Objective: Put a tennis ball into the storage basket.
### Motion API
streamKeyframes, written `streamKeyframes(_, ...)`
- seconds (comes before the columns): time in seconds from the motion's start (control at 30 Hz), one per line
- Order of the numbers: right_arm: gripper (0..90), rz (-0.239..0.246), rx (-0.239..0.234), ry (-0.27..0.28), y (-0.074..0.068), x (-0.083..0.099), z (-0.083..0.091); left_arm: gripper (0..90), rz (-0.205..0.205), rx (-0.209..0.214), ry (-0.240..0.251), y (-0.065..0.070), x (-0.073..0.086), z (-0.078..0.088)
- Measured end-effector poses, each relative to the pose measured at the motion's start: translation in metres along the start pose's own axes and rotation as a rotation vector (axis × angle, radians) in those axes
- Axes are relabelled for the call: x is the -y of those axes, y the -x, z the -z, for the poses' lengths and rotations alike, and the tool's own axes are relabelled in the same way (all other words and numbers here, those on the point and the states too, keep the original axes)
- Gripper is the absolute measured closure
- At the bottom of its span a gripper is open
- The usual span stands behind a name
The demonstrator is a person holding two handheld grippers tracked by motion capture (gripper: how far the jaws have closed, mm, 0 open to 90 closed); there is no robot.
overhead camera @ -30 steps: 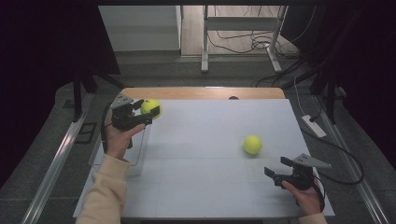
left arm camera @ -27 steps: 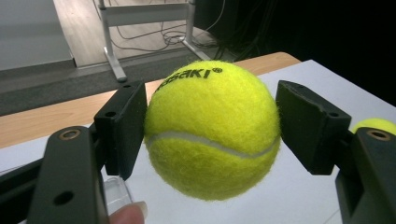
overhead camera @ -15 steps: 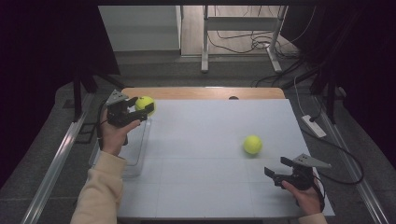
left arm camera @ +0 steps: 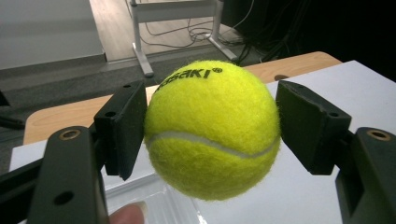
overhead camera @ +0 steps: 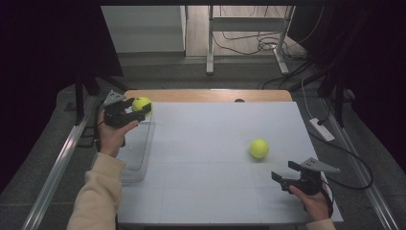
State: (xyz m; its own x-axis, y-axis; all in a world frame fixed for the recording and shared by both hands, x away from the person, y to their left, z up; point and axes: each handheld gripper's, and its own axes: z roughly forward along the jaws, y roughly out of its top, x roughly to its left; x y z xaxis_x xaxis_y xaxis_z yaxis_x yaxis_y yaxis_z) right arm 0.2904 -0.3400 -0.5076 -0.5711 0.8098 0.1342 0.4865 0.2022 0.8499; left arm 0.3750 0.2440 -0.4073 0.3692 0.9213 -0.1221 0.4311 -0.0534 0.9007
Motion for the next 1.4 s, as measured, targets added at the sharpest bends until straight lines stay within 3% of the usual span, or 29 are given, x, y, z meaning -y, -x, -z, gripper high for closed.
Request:
streamKeyframes(0.8,11.0,0.000,-0.001,0.001,-0.001,0.000,0.000,28.5,0.036,-0.093,-0.042,-0.034,0.006,0.000)
streamKeyframes(1.4,11.0,-0.001,0.001,0.001,0.000,0.000,0.000,28.5,0.040,-0.132,-0.071,-0.045,0.009,0.003)
